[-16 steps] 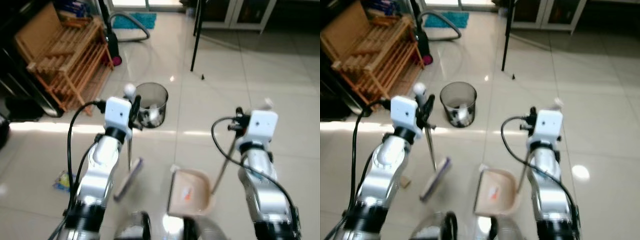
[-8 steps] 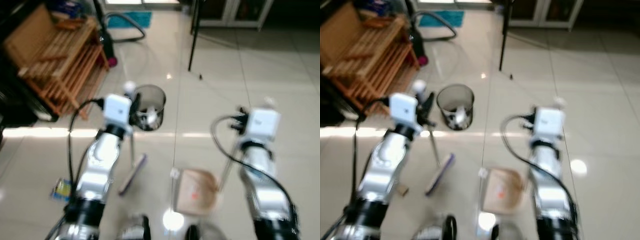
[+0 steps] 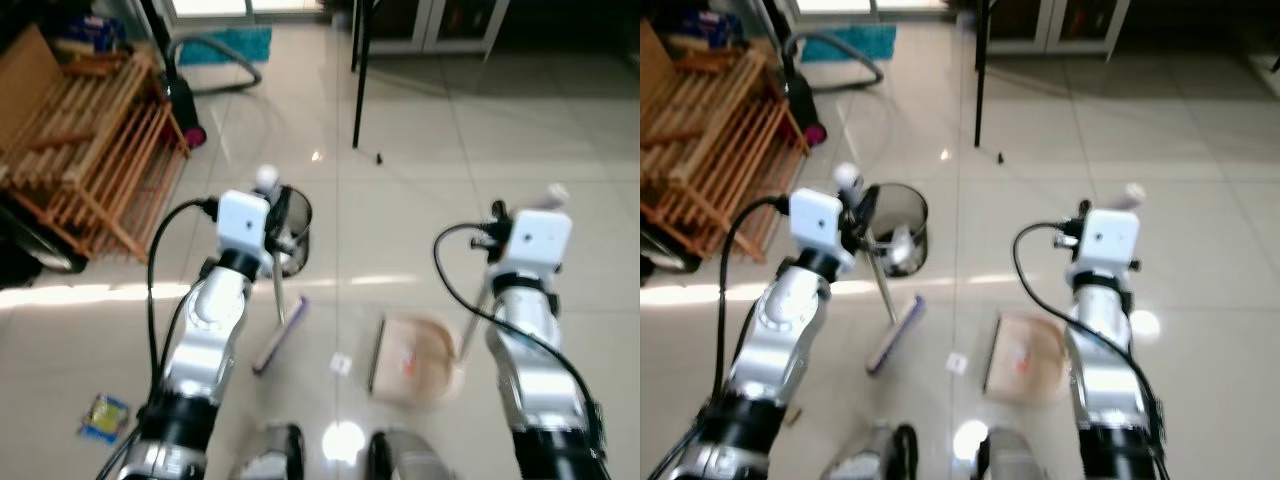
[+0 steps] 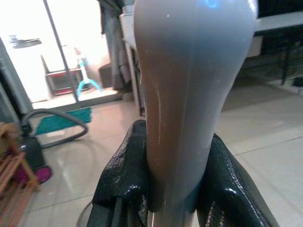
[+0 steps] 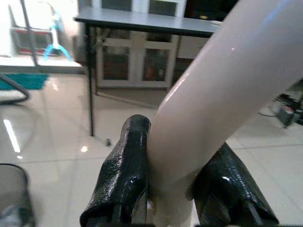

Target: Sweep floor

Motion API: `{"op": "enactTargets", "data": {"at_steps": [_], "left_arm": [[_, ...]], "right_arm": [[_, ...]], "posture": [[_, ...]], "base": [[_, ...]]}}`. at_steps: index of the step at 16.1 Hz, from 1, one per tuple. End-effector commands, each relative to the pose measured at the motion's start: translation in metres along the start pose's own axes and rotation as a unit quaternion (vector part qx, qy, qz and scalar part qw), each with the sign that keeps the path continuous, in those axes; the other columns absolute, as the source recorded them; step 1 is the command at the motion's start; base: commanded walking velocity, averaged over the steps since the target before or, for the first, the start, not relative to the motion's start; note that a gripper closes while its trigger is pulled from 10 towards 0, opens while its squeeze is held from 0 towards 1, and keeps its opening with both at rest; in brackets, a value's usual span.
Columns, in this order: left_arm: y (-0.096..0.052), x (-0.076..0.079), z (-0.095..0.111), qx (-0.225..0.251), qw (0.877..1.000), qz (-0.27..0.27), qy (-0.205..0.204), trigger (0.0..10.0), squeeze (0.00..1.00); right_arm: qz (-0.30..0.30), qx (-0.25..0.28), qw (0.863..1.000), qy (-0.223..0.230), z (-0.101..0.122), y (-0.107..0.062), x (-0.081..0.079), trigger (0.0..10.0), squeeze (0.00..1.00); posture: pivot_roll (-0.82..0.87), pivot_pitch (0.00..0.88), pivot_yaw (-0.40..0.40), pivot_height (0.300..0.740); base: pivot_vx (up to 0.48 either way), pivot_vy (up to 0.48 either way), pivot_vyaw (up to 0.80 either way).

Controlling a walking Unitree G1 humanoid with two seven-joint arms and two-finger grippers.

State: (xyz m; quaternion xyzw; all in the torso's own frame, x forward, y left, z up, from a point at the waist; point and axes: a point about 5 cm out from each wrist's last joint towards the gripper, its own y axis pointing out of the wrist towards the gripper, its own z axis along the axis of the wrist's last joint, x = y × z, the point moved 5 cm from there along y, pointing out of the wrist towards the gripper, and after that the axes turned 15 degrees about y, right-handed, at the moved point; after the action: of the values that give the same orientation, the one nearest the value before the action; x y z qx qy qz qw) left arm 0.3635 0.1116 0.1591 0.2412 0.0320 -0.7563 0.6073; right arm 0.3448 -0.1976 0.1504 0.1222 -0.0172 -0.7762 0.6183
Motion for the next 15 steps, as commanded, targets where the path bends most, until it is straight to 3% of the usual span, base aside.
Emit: {"op": "enactTargets", "data": {"at_steps": [1, 4, 9, 12, 15], "left_arm": [[0.002, -0.003, -0.002, 0.000, 1.000, 0.017, 0.007, 10.0, 0.00], [0.007, 0.001, -0.006, -0.002, 1.000, 0.016, 0.001, 10.0, 0.00], [0.011, 0.003, -0.013, 0.006, 0.999, 0.034, -0.003, 10.0, 0.00], [0.019, -0.003, -0.012, 0.018, 0.999, 0.035, 0.003, 10.0, 0.00], [0.030, 0.002, -0.008, 0.025, 0.999, 0.025, 0.020, 10.0, 0.00]], "right_arm": [[-0.009, 0.019, 1.000, 0.007, 0.004, 0.003, 0.006, 10.0, 0.00], [-0.015, 0.026, 1.000, -0.005, 0.005, 0.012, 0.013, 10.0, 0.00], [0.021, 0.034, 0.999, -0.028, 0.003, 0.019, 0.005, 10.0, 0.00], [0.028, 0.047, 0.997, -0.052, 0.006, 0.023, 0.000, 10.0, 0.00], [0.022, 0.047, 0.997, -0.065, 0.002, 0.026, 0.007, 10.0, 0.00]], "posture": [[-0.03, 0.218, 0.075, 0.740], [-0.03, 0.240, 0.073, 0.740], [-0.03, 0.306, 0.059, 0.740], [-0.06, 0.358, 0.063, 0.740], [-0.01, 0.414, 0.077, 0.740]], "base": [[0.000, 0.000, 0.00], [0.000, 0.000, 0.00], [0.000, 0.000, 0.00], [0.000, 0.000, 0.00], [0.000, 0.000, 0.00]]}}
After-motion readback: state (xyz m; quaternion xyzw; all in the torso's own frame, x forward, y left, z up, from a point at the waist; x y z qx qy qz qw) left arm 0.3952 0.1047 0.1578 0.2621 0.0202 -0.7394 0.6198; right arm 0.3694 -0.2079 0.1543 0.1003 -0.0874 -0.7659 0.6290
